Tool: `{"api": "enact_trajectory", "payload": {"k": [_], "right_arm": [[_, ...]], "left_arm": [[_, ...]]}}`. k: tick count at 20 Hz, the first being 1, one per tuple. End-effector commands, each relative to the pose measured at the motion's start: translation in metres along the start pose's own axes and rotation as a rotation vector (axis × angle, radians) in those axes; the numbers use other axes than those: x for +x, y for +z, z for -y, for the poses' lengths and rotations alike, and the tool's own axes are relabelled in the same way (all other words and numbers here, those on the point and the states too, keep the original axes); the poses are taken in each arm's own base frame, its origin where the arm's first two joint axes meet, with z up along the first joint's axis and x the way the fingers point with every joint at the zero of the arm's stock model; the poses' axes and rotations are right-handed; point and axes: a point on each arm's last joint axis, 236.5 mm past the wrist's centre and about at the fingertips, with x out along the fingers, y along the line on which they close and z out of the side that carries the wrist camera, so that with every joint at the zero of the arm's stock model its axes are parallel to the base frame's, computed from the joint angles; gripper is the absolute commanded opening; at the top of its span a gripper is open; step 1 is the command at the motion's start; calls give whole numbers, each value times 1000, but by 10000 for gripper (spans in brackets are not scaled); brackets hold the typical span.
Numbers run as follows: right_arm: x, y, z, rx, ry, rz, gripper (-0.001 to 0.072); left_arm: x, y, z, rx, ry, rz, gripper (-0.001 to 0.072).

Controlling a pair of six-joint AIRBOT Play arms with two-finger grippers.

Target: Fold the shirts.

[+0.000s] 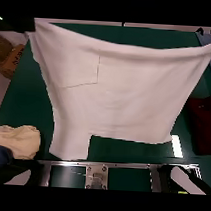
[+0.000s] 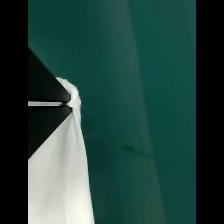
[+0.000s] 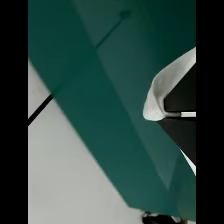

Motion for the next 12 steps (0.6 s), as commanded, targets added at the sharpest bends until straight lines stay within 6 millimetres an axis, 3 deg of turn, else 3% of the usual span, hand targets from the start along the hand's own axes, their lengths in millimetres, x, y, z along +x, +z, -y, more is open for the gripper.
{"api": "enact_trajectory", "payload": {"k": [1, 4, 6, 9, 12], "right_arm": [[91, -78, 96, 101, -137, -195, 15], [142, -97, 146, 217, -171, -269, 15], [168, -96, 164, 241, -171, -291, 15], [195, -79, 173, 229, -151, -288, 15], [210, -51, 166, 221, -124, -243, 15]], "left_arm": [[122, -94, 7, -21, -27, -277, 22], [189, -153, 8, -48, -25, -408, 21], [216, -163, 8, -88, -16, -405, 21], [236, -137, 2, -152, 3, -272, 21], [236, -103, -25, -245, 36, -162, 21]]}}
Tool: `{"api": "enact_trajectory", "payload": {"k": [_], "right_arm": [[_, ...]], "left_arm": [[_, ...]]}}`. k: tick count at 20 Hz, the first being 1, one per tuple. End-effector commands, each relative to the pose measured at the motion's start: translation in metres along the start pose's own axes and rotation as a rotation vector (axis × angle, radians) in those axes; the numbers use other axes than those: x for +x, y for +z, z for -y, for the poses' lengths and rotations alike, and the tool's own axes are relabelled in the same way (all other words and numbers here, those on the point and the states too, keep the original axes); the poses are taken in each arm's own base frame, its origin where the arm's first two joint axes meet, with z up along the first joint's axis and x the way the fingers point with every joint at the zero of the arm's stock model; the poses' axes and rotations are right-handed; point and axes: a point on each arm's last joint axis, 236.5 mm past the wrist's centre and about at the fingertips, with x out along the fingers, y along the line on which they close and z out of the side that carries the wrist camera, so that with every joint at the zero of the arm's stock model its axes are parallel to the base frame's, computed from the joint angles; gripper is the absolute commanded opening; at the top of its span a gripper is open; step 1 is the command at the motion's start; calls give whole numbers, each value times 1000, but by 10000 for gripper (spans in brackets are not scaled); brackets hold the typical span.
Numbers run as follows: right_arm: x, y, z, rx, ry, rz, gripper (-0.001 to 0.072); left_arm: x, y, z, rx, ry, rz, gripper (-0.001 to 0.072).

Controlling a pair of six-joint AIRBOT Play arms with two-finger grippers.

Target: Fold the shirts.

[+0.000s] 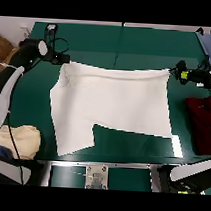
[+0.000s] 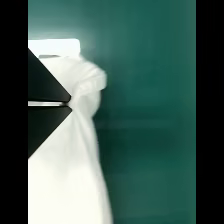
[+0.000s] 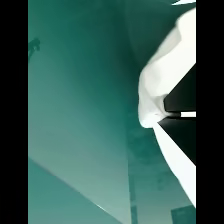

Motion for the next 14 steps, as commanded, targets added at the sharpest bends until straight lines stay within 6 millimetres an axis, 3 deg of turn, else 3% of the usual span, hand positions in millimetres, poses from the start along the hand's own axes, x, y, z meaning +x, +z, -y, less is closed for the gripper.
{"api": "enact_trajectory", "payload": {"k": [1, 5, 9, 11, 14], "right_arm": [[14, 29, -11, -3, 36, 36, 15], [6, 53, -36, -37, 74, 98, 15], [7, 48, -44, -40, 90, 84, 15], [9, 35, -40, -68, 72, 31, 15], [5, 3, -8, -102, -38, -118, 14]], "left_arm": [[0, 37, -21, -107, 5, 123, 21], [-8, 51, -34, -183, -24, 158, 21], [-7, 47, -30, -164, -39, 137, 21], [-5, 28, -29, -135, -33, 57, 21], [-2, -15, -29, -47, -32, -106, 22]]}}
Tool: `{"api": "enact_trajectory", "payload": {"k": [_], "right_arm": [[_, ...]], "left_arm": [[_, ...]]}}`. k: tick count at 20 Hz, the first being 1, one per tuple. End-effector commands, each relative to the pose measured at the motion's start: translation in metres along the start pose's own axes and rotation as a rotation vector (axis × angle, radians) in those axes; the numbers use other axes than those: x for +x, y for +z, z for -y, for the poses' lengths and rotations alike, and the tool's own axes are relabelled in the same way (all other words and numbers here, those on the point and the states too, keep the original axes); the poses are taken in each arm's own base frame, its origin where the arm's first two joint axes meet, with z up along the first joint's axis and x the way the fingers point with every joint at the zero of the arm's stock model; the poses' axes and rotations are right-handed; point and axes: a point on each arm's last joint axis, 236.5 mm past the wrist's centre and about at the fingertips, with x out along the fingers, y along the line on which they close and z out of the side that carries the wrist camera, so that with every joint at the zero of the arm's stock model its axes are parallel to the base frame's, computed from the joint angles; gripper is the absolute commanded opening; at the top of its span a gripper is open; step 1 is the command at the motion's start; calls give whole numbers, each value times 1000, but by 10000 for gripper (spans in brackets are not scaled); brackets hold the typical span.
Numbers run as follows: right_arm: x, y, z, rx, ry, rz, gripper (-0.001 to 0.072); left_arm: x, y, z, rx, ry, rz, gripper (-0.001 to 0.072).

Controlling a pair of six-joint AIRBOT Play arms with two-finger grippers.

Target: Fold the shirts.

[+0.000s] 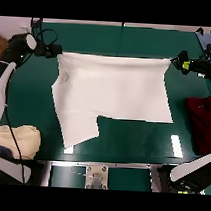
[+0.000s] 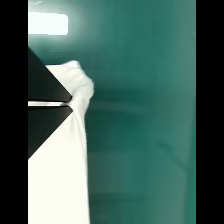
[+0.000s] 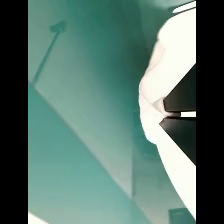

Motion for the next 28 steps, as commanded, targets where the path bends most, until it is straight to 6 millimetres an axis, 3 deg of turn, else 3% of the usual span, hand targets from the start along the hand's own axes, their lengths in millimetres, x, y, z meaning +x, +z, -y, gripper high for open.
{"api": "enact_trajectory", "payload": {"k": [1, 5, 9, 15, 24, 28], "right_arm": [[-8, -39, 35, -28, -123, -173, 14], [-21, -88, 65, 4, -198, -362, 14], [-35, -108, 75, 30, -253, -459, 14], [-41, -115, 94, 22, -327, -484, 15], [-30, -93, 100, -2, -345, -380, 15], [-25, -104, 107, 11, -350, -408, 15]], "left_arm": [[3, -47, -5, 70, 6, -174, 22], [16, -104, -12, 77, 6, -311, 22], [11, -141, -15, 111, -5, -440, 22], [9, -145, -8, 96, -30, -456, 22], [15, -131, -10, 102, -20, -394, 22], [17, -127, -9, 96, -25, -376, 22]]}}
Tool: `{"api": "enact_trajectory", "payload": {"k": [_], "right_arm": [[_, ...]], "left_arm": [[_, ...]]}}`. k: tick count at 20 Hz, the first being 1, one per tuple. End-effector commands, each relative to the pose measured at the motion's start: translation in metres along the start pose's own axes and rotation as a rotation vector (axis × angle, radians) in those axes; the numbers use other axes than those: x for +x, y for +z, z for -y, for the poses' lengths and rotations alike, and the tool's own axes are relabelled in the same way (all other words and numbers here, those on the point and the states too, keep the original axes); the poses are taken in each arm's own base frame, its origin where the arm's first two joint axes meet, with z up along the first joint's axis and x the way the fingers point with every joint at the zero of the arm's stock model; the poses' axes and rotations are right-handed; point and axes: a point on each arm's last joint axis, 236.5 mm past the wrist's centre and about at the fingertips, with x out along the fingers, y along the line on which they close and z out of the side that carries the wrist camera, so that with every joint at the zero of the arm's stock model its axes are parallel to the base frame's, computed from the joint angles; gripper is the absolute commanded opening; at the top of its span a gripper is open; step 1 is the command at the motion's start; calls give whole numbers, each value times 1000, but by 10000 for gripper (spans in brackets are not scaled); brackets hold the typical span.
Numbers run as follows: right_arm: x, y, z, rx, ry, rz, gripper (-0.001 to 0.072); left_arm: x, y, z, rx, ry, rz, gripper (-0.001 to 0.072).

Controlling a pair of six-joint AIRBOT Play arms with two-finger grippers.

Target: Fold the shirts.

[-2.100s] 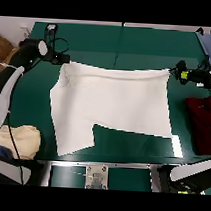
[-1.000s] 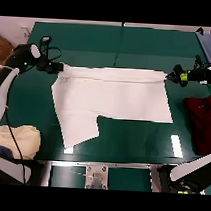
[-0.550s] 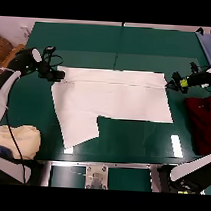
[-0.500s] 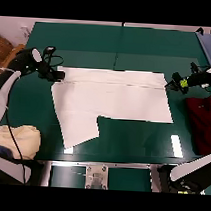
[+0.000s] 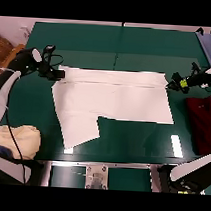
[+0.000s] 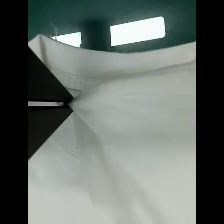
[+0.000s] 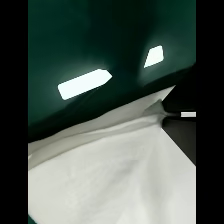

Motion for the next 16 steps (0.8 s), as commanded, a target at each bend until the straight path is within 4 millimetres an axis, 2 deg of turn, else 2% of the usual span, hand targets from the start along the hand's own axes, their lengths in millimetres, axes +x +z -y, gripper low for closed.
{"api": "enact_trajectory", "payload": {"k": [1, 2, 3, 4, 5, 6, 8, 9, 10, 11, 14, 16], "right_arm": [[10, -7, 2, 5, -5, -20, 16], [11, -12, 2, 4, -5, -36, 27], [9, -13, 1, 4, -3, -44, 168], [0, -13, 0, 2, 2, -60, 302], [-11, -13, -2, -3, 9, -78, 318], [-27, -12, -4, -2, 14, -95, 319], [-59, -14, -4, 21, 5, -109, 333], [-71, -19, -5, 23, 6, -118, 297], [-81, -29, -6, 22, 7, -143, 71], [-88, -43, -6, 25, 7, -184, 15], [-98, -85, -1, 56, 4, -237, 14], [-107, -116, 10, 83, 3, -216, 14]], "left_arm": [[0, -1, 2, -6, -10, -3, 22], [0, -8, 6, -13, -24, -33, 23], [-3, -15, 8, -13, -33, -69, 64], [-10, -20, 10, -6, -35, -108, 395], [-21, -21, 11, -2, -34, -139, 597], [-33, -20, 11, 10, -30, -161, 598], [-59, -13, 15, 24, -30, -183, 594], [-70, -11, 17, 16, -32, -189, 415], [-80, -14, 20, 26, -39, -215, 18], [-87, -21, 22, 28, -44, -250, 22], [-106, -56, 25, 22, -52, -354, 21], [-124, -85, 27, 25, -48, -359, 21]]}}
